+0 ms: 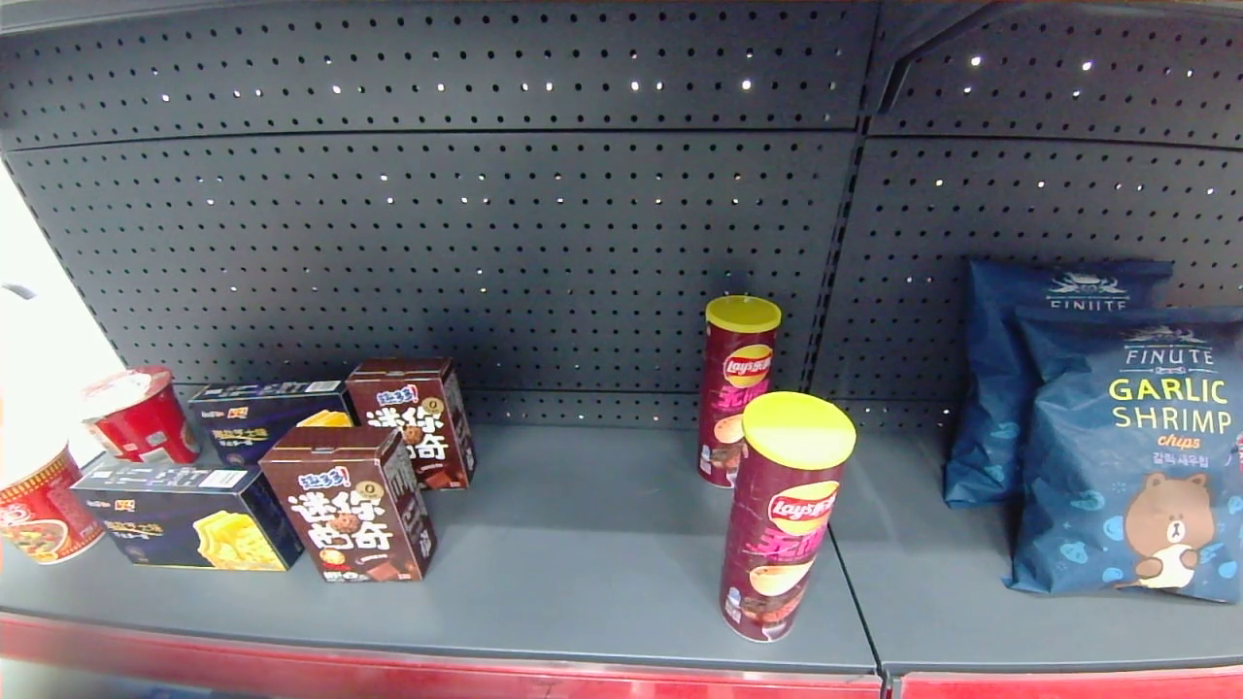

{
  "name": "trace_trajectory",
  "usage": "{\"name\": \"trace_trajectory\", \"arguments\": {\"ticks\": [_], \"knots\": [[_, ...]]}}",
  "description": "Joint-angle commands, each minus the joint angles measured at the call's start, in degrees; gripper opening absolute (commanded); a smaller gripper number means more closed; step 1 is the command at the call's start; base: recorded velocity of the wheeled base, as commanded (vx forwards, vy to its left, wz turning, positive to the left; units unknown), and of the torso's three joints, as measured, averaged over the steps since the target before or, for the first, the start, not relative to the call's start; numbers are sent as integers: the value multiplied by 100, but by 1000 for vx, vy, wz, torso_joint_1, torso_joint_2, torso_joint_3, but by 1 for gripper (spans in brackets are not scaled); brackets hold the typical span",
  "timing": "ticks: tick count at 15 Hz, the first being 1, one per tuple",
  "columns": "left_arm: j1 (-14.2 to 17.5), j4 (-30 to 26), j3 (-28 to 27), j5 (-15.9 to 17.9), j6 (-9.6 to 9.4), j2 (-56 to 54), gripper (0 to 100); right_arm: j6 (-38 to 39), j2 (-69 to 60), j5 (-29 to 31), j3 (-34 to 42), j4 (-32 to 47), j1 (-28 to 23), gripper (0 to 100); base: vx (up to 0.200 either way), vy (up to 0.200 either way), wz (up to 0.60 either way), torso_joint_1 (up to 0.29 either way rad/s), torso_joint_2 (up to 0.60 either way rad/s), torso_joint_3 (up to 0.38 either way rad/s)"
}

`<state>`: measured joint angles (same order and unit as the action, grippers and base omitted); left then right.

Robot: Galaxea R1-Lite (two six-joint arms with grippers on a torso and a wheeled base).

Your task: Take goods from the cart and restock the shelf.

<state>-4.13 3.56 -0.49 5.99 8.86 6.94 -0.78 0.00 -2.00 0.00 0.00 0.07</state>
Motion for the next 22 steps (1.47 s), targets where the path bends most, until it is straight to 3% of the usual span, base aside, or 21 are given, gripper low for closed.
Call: {"name": "trace_trajectory", "arguments": {"ticks": [1,2,3,4,5,6,8,9,10,11,12,15,17,19,22], "knots": [[492,-163,-57,-36,-25,9,100,-1,9,-2,0,9,1,100,0,0,0,0,0,0],[677,-215,-83,-36,-25,1,100,-1,9,-2,0,0,1,100,0,0,0,0,0,0],[1187,-479,-189,-115,-157,-43,100,-1,9,-2,0,0,1,100,0,0,0,0,0,0],[1169,-664,-232,-643,-570,-105,100,-1,9,-2,0,9,1,100,0,0,0,0,0,0],[1108,-716,-180,-1258,-781,-114,100,-1,9,-2,0,0,1,100,0,0,0,0,0,0],[967,-681,-180,-1293,-754,-114,100,-1,9,-2,0,9,1,100,0,0,0,0,0,0],[615,-672,-171,-1240,-842,-149,100,-1,9,-2,0,0,1,100,0,0,0,0,0,0],[202,-558,-22,-915,-992,-307,100,-1,9,-2,0,9,1,100,0,0,0,0,0,0],[211,-286,49,-458,-957,-333,100,-1,9,-2,0,0,10,100,0,0,0,0,0,0],[440,-338,49,-458,-948,-456,100,-1,9,-2,0,0,1,100,0,0,0,0,0,0],[466,-338,49,-502,-930,-641,100,-1,9,-2,0,0,1,100,0,0,0,0,0,0],[431,-347,49,-423,-1071,-685,100,-1,9,-2,0,9,10,100,0,0,0,0,0,0],[431,-338,49,-458,-930,-685,100,-1,9,-2,0,0,1,100,0,0,0,0,0,0],[431,-338,49,-458,-1027,-694,100,-1,9,-2,0,0,1,100,0,0,0,0,0,0],[431,-347,49,-423,-1027,-685,100,-1,9,-2,0,0,1,100,-67,0,0,1,1,1]]}}
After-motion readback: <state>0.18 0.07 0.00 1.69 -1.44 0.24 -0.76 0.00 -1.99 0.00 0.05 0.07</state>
